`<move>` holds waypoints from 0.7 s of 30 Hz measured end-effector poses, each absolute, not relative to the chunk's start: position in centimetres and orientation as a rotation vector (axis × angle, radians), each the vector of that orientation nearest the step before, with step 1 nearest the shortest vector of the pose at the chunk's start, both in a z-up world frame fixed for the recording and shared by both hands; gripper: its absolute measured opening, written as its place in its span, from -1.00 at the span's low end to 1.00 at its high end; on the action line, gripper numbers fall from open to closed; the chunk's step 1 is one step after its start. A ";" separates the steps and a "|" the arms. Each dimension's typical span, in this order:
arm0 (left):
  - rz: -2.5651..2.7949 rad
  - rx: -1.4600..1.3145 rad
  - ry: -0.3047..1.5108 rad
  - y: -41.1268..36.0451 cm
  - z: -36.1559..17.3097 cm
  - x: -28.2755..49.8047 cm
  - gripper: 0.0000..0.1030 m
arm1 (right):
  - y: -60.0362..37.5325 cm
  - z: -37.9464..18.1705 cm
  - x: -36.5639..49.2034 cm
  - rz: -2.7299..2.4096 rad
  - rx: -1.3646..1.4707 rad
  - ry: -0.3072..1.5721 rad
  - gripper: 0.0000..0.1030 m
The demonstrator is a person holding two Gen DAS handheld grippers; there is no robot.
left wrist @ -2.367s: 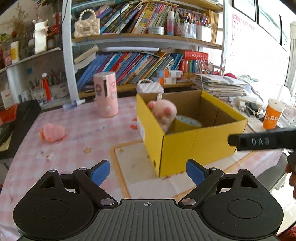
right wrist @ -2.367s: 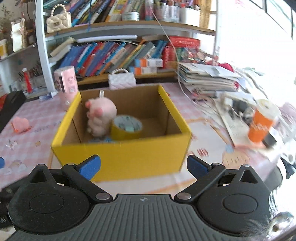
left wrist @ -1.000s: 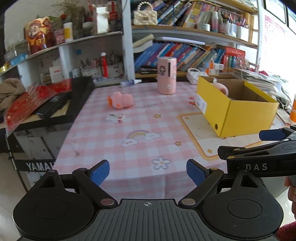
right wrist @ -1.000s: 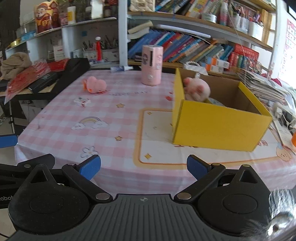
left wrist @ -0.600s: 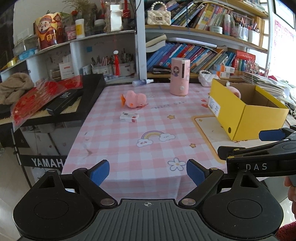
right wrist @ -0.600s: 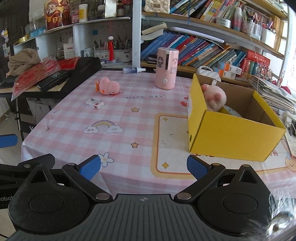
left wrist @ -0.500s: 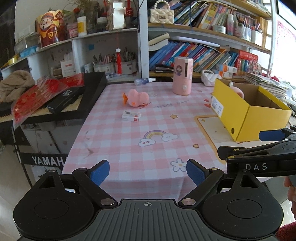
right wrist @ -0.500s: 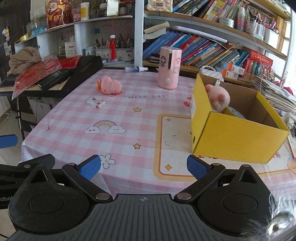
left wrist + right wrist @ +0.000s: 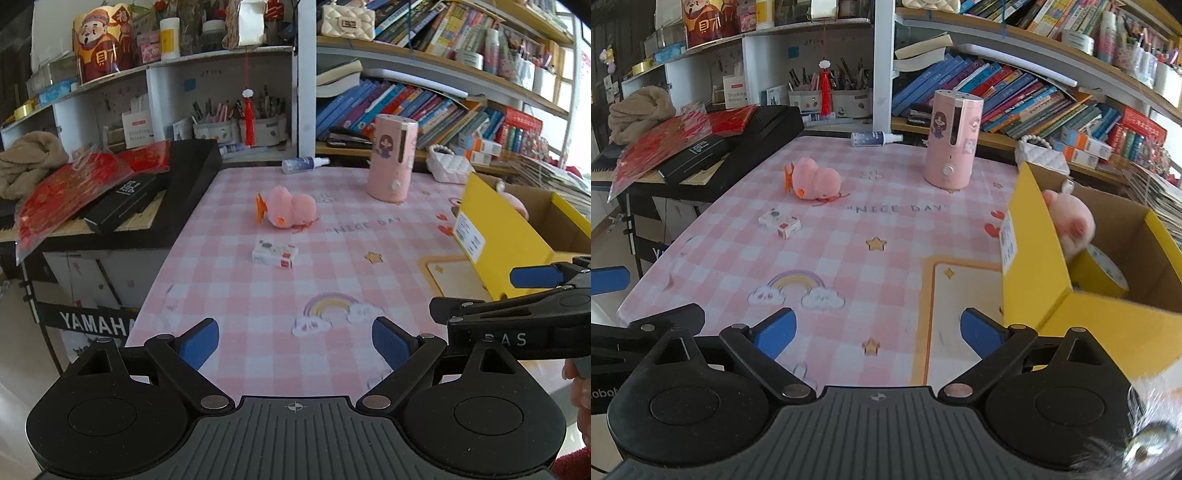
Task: Organize objects
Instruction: 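Withdraw both open tools from the box toward the plush chick and staple box, then grasp the white staple box with the left tool while the right tool grasps the pink plush chick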
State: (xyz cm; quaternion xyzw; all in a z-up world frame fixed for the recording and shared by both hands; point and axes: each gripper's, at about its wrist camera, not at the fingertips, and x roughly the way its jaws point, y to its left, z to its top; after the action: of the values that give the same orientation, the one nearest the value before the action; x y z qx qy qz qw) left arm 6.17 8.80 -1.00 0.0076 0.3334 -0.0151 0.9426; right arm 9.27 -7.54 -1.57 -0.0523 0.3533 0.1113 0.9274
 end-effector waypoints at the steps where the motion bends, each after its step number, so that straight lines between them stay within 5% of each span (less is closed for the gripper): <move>1: -0.027 0.013 0.682 8.8 -1.0 6.7 0.79 | -7.5 -1.6 10.0 0.234 -0.108 0.728 0.87; 21: 0.066 0.003 0.743 9.7 -2.4 17.5 0.73 | -6.3 -2.7 21.9 0.334 -0.106 0.759 0.70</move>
State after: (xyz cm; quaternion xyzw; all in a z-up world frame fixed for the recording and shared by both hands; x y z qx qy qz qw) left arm 17.52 9.73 -2.43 0.0017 0.3631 0.0323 0.9312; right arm 21.93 -6.28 -2.66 -0.0516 0.3686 0.1623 0.9139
